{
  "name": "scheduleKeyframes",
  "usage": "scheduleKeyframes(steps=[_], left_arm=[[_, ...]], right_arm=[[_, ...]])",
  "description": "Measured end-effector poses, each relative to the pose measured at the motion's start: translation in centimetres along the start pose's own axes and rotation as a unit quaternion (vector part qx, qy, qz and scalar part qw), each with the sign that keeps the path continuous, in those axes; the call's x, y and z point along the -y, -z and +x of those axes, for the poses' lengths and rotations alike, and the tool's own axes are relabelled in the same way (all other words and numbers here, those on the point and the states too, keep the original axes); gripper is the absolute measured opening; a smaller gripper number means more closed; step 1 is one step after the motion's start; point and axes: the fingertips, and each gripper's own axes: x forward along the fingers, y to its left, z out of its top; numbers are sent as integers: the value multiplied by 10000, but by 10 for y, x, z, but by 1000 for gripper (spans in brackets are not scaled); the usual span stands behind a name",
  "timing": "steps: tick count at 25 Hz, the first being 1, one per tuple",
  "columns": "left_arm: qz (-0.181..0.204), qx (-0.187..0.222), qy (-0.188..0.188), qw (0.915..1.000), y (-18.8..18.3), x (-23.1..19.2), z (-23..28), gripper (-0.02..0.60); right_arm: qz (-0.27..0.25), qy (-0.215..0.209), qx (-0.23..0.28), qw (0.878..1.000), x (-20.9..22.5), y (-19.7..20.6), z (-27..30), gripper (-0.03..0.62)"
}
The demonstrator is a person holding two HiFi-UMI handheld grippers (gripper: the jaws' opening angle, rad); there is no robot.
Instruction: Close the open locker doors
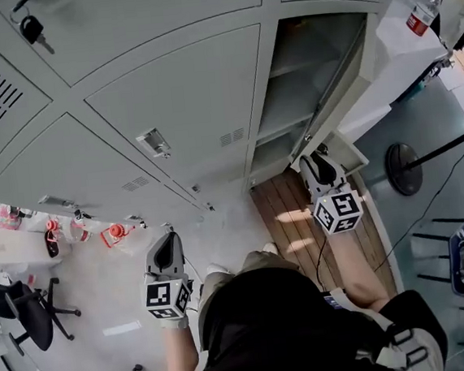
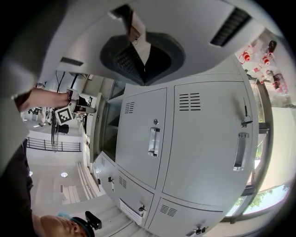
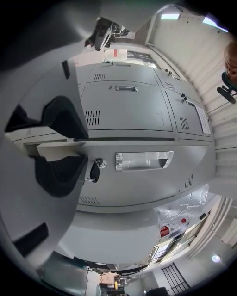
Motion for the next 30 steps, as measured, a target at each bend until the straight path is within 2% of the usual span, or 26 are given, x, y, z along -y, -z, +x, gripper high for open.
scheduleKeyframes(steps=[17,30], left_arm=[[-340,81,-1050,9939,16,-19,-38,8],[-523,154,-1503,9871,22,-21,-41,9]], right_arm=[[-236,-923,-4,9955,-33,-13,70,127],[-361,-1225,-18,9918,-36,-20,110,133]])
